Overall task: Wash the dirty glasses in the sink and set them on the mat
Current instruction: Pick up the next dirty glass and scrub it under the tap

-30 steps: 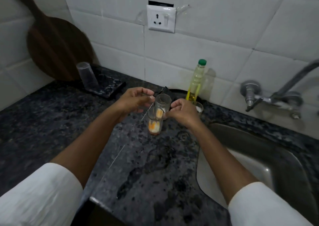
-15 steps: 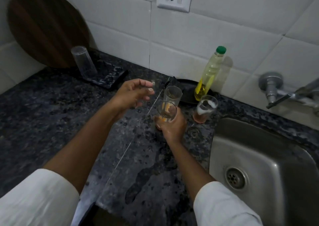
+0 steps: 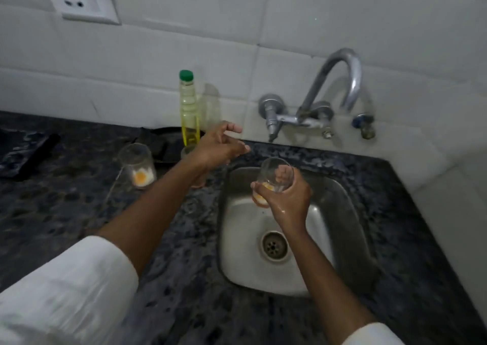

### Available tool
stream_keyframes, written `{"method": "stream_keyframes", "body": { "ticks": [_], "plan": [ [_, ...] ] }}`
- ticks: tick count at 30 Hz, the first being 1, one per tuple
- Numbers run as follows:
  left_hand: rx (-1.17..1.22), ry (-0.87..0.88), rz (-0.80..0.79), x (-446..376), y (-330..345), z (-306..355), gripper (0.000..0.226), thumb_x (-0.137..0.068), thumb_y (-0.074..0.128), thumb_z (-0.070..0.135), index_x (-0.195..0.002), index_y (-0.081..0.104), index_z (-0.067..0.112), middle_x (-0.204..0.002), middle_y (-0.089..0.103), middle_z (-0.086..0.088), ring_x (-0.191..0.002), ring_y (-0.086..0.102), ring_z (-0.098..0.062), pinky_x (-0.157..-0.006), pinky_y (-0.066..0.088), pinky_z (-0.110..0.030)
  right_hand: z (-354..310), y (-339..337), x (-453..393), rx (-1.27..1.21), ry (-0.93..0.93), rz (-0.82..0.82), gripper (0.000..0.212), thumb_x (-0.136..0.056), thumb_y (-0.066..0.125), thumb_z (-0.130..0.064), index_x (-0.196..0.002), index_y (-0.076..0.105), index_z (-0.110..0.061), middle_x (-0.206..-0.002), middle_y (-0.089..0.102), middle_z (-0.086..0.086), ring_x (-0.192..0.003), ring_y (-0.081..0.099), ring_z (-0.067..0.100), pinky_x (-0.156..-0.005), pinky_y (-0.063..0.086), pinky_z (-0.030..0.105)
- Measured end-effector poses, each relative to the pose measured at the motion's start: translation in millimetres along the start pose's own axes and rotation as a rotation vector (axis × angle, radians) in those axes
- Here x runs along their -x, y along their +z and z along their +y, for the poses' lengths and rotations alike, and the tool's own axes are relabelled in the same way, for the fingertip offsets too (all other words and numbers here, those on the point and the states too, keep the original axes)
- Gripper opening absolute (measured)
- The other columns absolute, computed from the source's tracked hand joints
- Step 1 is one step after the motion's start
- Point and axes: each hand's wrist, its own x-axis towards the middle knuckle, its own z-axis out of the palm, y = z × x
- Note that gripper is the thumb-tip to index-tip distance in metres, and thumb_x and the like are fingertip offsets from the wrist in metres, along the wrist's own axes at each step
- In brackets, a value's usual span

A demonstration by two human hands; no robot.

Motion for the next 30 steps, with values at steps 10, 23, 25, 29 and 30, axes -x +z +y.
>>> {"method": "stream_keyframes", "body": {
  "ticks": [10, 23, 25, 29, 30],
  "plan": [
    [-0.153, -0.022, 0.31, -63, 105, 21, 0.053, -0.067, 0.073, 0.068, -0.089, 0.06, 0.021, -0.091, 0.074, -0.008, -0.072, 0.068, -0.019, -0.06, 0.053, -0.034, 50, -66, -65, 0.009, 0.116, -0.077, 0.058, -0.049, 0.092, -0.04, -0.094, 0.062, -0.021, -0.087, 0.065, -0.007, -0.08, 0.062, 0.013, -0.075, 0.054, 0.034],
    [-0.011, 0.035, 0.444, -80, 111, 11, 0.044, -0.094, 0.056, 0.048, -0.074, 0.058, 0.01, -0.068, 0.068, -0.021, -0.06, 0.072, -0.035, -0.062, 0.06, -0.054, 50, -58, -81, 0.015, 0.116, -0.127, 0.056, -0.049, 0.093, -0.038, -0.09, 0.058, -0.025, -0.083, 0.062, -0.01, -0.076, 0.06, 0.01, -0.071, 0.051, 0.027],
    [0.04, 0.008, 0.43, -81, 110, 11, 0.04, -0.097, 0.054, 0.046, -0.074, 0.058, 0.012, -0.074, 0.069, -0.025, -0.06, 0.072, -0.034, -0.061, 0.061, -0.049, 47, -57, -81, 0.009, 0.111, -0.126, 0.056, -0.049, 0.093, -0.037, -0.091, 0.058, -0.025, -0.084, 0.062, -0.01, -0.075, 0.059, 0.008, -0.07, 0.05, 0.025],
    [0.1, -0.011, 0.417, -80, 109, 11, 0.037, -0.098, 0.052, 0.044, -0.076, 0.059, 0.016, -0.078, 0.07, -0.023, -0.059, 0.072, -0.03, -0.058, 0.059, -0.039, 45, -58, -77, 0.005, 0.109, -0.122, 0.058, -0.049, 0.093, -0.037, -0.095, 0.062, -0.021, -0.088, 0.065, -0.008, -0.076, 0.061, 0.008, -0.071, 0.051, 0.025],
    [0.107, -0.016, 0.418, -81, 110, 10, 0.037, -0.098, 0.052, 0.044, -0.076, 0.06, 0.015, -0.078, 0.07, -0.023, -0.059, 0.072, -0.03, -0.057, 0.058, -0.037, 45, -58, -77, 0.006, 0.108, -0.116, 0.057, -0.049, 0.093, -0.037, -0.094, 0.062, -0.021, -0.087, 0.066, -0.008, -0.077, 0.062, 0.009, -0.071, 0.052, 0.026]
  ]
}}
